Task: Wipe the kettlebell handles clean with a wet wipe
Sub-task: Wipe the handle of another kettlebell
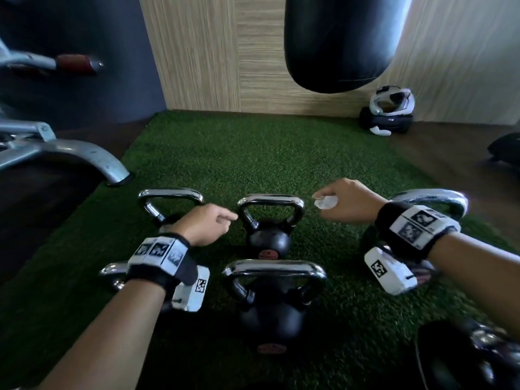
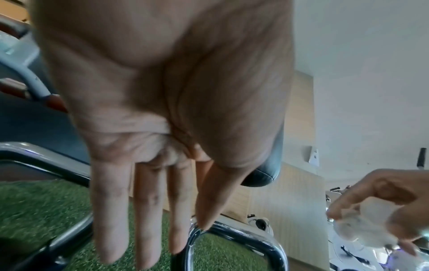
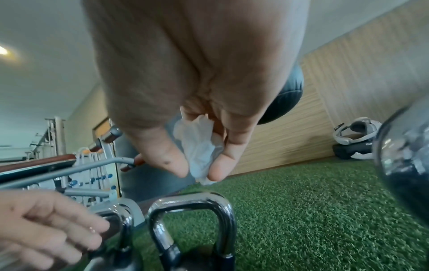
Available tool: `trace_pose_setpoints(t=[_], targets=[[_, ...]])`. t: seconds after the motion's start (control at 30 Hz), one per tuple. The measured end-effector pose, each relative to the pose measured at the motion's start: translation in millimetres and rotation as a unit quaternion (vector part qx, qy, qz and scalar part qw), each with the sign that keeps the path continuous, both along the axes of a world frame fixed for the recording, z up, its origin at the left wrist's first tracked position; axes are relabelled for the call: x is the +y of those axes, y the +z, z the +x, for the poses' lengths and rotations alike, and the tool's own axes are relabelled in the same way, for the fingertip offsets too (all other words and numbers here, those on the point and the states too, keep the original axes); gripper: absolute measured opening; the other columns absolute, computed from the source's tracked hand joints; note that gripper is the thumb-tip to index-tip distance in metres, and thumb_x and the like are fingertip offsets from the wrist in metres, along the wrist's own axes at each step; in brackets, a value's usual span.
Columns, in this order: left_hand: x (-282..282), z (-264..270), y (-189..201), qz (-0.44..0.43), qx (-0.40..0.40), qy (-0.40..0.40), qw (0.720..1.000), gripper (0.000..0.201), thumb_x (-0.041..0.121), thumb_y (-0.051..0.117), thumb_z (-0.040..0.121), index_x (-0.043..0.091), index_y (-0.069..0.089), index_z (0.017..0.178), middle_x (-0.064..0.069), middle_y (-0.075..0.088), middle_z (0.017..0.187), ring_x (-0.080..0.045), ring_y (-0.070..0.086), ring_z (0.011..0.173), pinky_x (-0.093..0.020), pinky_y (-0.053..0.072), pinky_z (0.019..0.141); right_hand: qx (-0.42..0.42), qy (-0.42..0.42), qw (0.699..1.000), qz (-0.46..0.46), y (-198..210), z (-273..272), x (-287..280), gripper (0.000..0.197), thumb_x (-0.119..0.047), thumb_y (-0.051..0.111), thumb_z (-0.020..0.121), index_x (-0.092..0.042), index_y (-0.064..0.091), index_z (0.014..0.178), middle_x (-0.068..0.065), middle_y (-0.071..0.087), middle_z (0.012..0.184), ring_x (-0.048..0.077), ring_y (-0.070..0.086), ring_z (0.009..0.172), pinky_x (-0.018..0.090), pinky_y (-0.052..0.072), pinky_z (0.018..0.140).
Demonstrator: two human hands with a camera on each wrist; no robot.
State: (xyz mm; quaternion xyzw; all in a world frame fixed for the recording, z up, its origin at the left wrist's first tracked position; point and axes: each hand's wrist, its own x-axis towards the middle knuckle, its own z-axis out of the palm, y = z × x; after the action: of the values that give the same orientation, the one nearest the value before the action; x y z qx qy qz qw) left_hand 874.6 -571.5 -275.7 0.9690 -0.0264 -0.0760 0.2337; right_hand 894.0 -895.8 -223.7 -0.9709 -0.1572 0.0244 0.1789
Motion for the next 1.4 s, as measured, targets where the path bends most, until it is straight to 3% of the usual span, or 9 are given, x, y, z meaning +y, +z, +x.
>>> trace_pose_setpoints(t=[0.2,0.3,0.4,0.57,0.63,0.77,1.03,1.17,1.4], targets=[[13,-40,-31,-0.054,0.134,-0.013,0.989,0.051,-0.001,0.065,0.090,0.029,0.068,0.131,0.007,0.074,0.116,-0.011,0.067,0.111,-0.025,0.051,0.097,0.005,0.028,0.997,0.075,15,-76,-13,0.039,-0.023,0.069,0.091,-0.032,0.070,0.129,-0.012,0.069,0.120,0.004,0.068,0.101,0.016,0.051,0.083],[9,-54,-59,-0.055,0.210,-0.071,0.973,0.044,0.006,0.083,0.078,0.034,0.073,0.111,0.015,0.074,0.094,-0.008,0.067,0.094,-0.023,0.051,0.088,-0.037,0.051,0.993,0.099,3,-102,2,0.041,-0.018,0.073,0.086,-0.028,0.071,0.126,-0.013,0.072,0.107,0.000,0.065,0.092,0.003,0.043,0.076],[-3,-66,-83,-0.058,0.215,-0.098,0.970,0.081,0.042,0.091,0.063,0.043,0.058,0.137,0.023,0.065,0.126,-0.001,0.059,0.120,-0.025,0.041,0.113,-0.054,0.048,0.988,0.139,-15,-112,17,0.037,-0.016,0.080,0.080,-0.026,0.075,0.115,-0.015,0.071,0.094,-0.005,0.061,0.078,0.004,0.041,0.074],[-17,-75,-118,-0.165,0.146,-0.051,0.974,0.096,0.052,0.096,0.058,0.037,0.054,0.143,0.026,0.051,0.141,0.002,0.046,0.135,-0.021,0.032,0.119,-0.102,0.038,0.974,0.200,-41,-120,38,0.026,-0.015,0.084,0.079,-0.023,0.080,0.104,-0.017,0.070,0.096,-0.019,0.056,0.081,-0.002,0.038,0.077],[-22,-80,-127,-0.169,0.109,-0.057,0.978,0.106,0.069,0.090,0.049,0.040,0.052,0.144,0.035,0.041,0.139,0.006,0.039,0.136,-0.012,0.027,0.113,-0.113,0.062,0.971,0.202,-47,-121,48,0.024,-0.016,0.084,0.080,-0.022,0.081,0.103,-0.013,0.070,0.099,-0.011,0.059,0.084,-0.001,0.038,0.080],[-26,-89,-133,-0.201,0.071,-0.040,0.976,0.089,0.046,0.094,0.064,0.040,0.052,0.142,0.045,0.035,0.130,0.012,0.038,0.130,0.009,0.021,0.094,-0.153,0.103,0.961,0.204,-60,-120,69,0.024,-0.008,0.079,0.075,-0.016,0.083,0.098,-0.001,0.075,0.089,0.004,0.062,0.085,0.002,0.039,0.083],[-25,-89,-140,-0.229,0.046,-0.032,0.972,0.108,0.079,0.085,0.041,0.045,0.054,0.139,0.043,0.037,0.134,0.010,0.039,0.135,0.003,0.022,0.103,-0.206,0.031,0.972,0.109,-64,-130,53,0.027,0.009,0.072,0.065,-0.017,0.075,0.070,0.000,0.066,0.073,0.026,0.065,0.072,0.038,0.056,0.067],[-23,-90,-145,-0.226,0.053,-0.027,0.972,0.101,0.088,0.079,0.035,0.059,0.052,0.127,0.045,0.036,0.135,0.010,0.039,0.136,-0.014,0.026,0.114,-0.201,0.054,0.974,0.086,-59,-128,66,0.032,0.010,0.075,0.068,-0.017,0.080,0.085,0.002,0.069,0.075,0.027,0.065,0.073,0.037,0.057,0.067],[-26,-96,-140,-0.232,0.055,-0.031,0.971,0.102,0.085,0.078,0.040,0.058,0.049,0.134,0.048,0.031,0.131,0.011,0.037,0.131,-0.012,0.026,0.108,-0.086,-0.066,0.992,0.060,-50,-128,27,0.017,-0.015,0.078,0.083,-0.029,0.081,0.092,-0.008,0.077,0.089,0.012,0.072,0.083,0.017,0.051,0.075]])
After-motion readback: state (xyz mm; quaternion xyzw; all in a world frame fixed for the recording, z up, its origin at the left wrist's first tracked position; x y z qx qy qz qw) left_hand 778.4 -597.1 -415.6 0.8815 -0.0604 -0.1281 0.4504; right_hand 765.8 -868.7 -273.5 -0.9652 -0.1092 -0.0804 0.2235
